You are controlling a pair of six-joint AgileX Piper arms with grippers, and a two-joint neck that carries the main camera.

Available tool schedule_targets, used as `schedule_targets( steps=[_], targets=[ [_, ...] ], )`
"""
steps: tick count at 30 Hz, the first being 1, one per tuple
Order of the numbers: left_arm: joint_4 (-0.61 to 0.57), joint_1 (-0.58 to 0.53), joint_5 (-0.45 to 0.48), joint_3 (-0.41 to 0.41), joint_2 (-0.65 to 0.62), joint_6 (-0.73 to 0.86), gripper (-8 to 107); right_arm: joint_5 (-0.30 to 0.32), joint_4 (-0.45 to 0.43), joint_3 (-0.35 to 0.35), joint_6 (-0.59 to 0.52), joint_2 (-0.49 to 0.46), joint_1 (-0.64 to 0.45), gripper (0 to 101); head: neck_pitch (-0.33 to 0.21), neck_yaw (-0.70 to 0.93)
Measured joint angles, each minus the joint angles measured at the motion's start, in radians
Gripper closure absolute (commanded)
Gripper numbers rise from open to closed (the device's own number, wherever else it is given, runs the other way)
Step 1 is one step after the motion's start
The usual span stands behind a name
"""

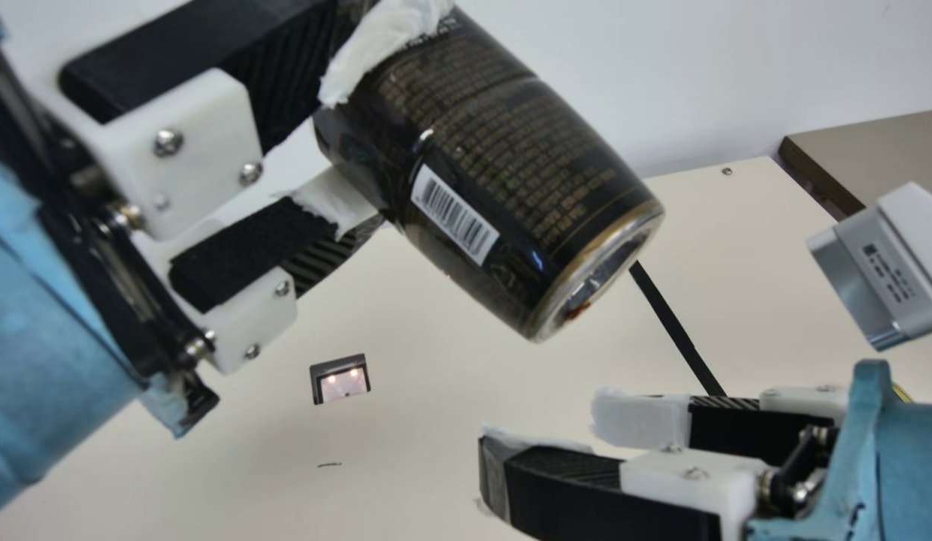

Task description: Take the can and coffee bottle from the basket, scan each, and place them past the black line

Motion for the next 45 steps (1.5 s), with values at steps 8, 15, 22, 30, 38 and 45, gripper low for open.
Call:
schedule_targets(
  steps=[8, 15, 22, 30, 38, 45],
  targets=[
    [0.000, 0.000, 0.000, 0.000, 0.000, 0.000, 89, 0.000, 0.000, 0.000, 0.000, 0.000, 0.000, 0, 0.000, 0.000],
    [0.044, 0.024, -0.013, 0.015, -0.004, -0.019, 89, 0.000, 0.000, 0.000, 0.000, 0.000, 0.000, 0, 0.000, 0.000],
    [0.138, 0.125, -0.049, 0.088, -0.040, -0.011, 89, 0.000, 0.000, 0.000, 0.000, 0.000, 0.000, 0, 0.000, 0.000],
    [0.285, 0.307, 0.006, 0.174, -0.063, 0.038, 89, 0.000, 0.000, 0.000, 0.000, 0.000, 0.000, 0, 0.000, 0.000],
    [0.471, 0.493, 0.149, 0.162, -0.090, -0.028, 89, 0.000, 0.000, 0.000, 0.000, 0.000, 0.000, 0, 0.000, 0.000],
    [0.458, 0.541, 0.282, 0.149, -0.120, -0.182, 89, 0.000, 0.000, 0.000, 0.000, 0.000, 0.000, 0, 0.000, 0.000]
  ],
)
